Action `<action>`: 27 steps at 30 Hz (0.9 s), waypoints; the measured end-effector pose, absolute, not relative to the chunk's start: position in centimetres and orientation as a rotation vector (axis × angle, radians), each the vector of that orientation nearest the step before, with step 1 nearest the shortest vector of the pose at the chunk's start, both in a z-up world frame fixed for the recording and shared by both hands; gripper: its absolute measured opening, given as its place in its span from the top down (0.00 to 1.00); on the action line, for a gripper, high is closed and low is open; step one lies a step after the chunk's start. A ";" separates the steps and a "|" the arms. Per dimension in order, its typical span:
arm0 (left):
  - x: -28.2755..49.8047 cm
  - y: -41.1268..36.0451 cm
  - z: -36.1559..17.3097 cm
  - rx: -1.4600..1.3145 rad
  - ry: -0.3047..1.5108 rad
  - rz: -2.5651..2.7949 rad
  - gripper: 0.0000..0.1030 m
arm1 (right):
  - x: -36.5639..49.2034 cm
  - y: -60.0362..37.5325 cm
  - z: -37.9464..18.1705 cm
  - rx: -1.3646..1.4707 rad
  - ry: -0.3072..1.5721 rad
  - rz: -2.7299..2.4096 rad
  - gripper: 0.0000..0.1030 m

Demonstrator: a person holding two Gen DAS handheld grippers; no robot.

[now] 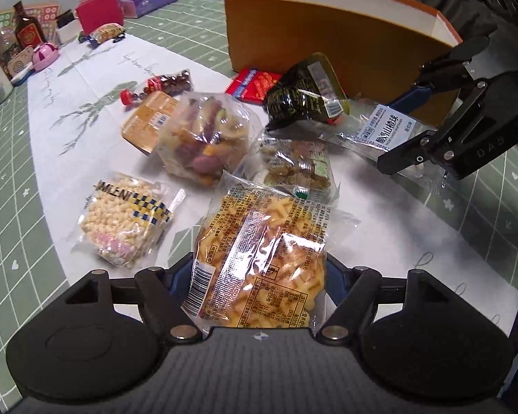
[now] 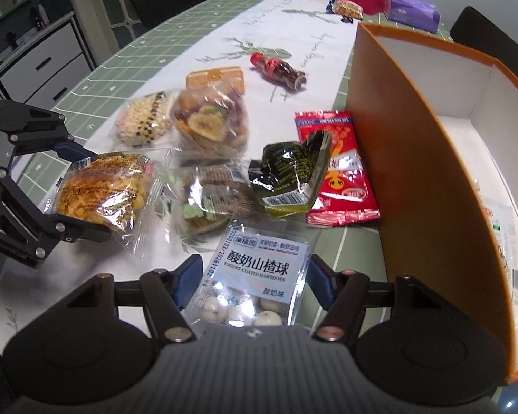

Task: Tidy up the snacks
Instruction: 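Grasp the orange cracker bag with the left tool while the right tool grasps the yogurt hawthorn ball pack, then carry the cracker bag with the left tool while the right tool carries the hawthorn pack into the box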

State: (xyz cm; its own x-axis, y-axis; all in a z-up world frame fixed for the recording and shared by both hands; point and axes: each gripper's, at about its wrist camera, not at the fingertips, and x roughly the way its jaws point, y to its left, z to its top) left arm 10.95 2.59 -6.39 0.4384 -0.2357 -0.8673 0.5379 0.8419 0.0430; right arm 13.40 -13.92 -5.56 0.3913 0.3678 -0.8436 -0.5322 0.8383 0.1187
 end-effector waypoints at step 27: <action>10.5 1.9 -2.7 0.257 0.921 -0.466 0.17 | 12.7 -15.3 -1.2 -0.139 0.939 0.624 0.39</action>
State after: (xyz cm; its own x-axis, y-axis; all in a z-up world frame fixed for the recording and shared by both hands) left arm 10.49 1.93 -2.66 0.5155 -0.2752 -0.8115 0.4904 0.8713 0.0161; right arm 12.68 -15.31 -1.22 0.4302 0.4396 -0.7885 -0.5567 0.8167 0.1516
